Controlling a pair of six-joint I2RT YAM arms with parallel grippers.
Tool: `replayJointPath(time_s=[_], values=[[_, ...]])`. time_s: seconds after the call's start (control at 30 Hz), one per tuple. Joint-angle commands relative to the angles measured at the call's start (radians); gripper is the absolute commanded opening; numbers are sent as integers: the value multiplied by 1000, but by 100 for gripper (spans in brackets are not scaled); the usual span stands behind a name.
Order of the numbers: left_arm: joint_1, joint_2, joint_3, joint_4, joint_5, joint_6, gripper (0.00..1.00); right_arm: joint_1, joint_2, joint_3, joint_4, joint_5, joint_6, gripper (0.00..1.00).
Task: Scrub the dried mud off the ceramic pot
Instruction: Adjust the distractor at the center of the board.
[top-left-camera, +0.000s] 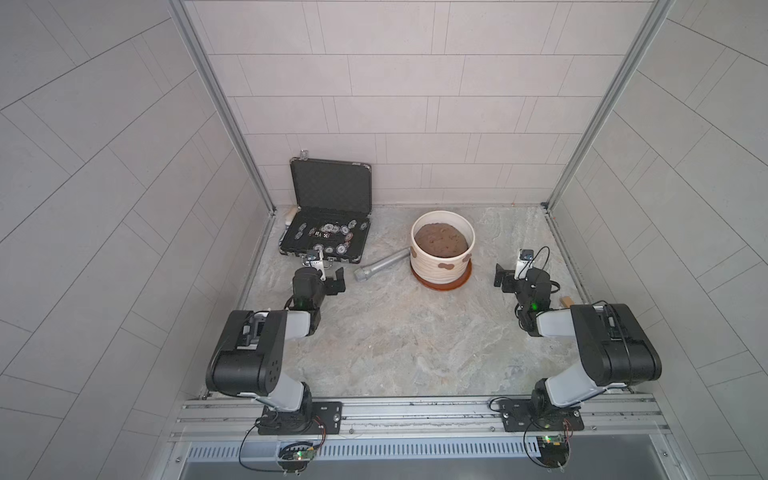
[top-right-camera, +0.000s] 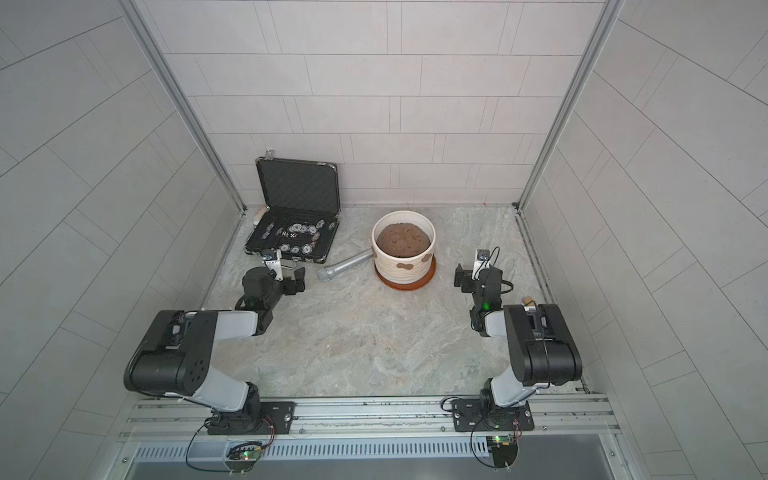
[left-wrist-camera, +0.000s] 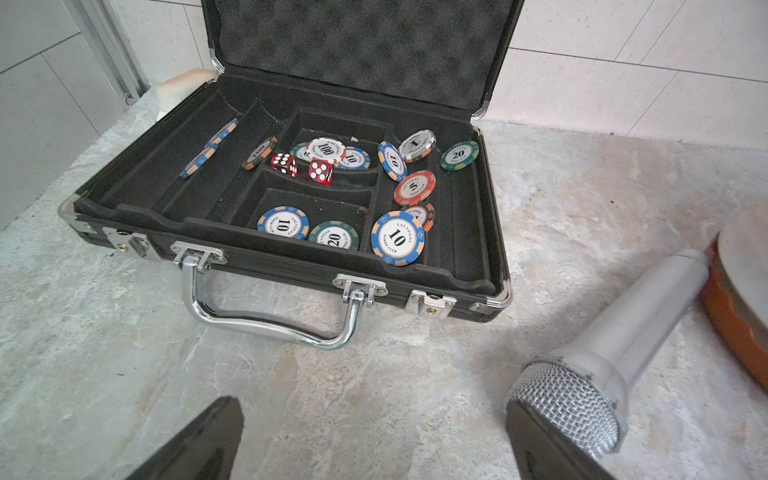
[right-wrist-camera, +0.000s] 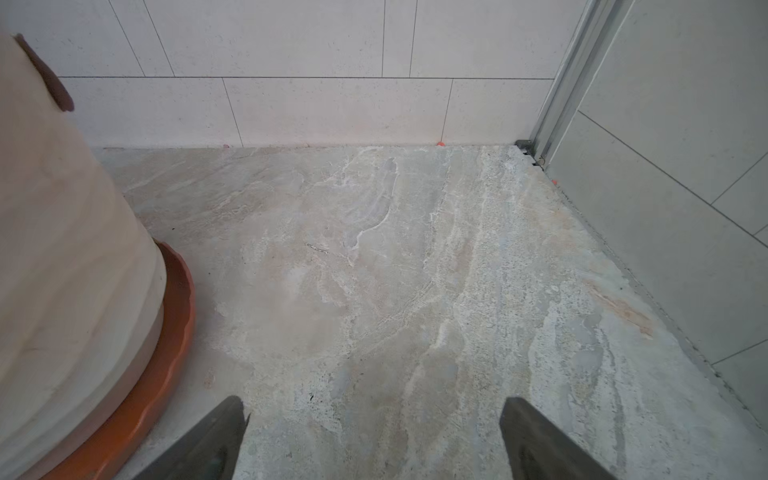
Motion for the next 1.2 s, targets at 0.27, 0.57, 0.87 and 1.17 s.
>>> replayJointPath(time_s=[0.27,0.57,0.87,1.17], values=[[3,0,15,1,-2,-3,100,2,-16,2,10,3,2,100],[2,-31,21,-29,-1,-3,100,0,-125,-4,-58,137,54,100],[2,-149,501,-1012,117,94,100,-13,-460,345,-1390,857,929,100],[116,-127,915,-1633,185,120,100,-1,-682,424,-1435,318,501,100]])
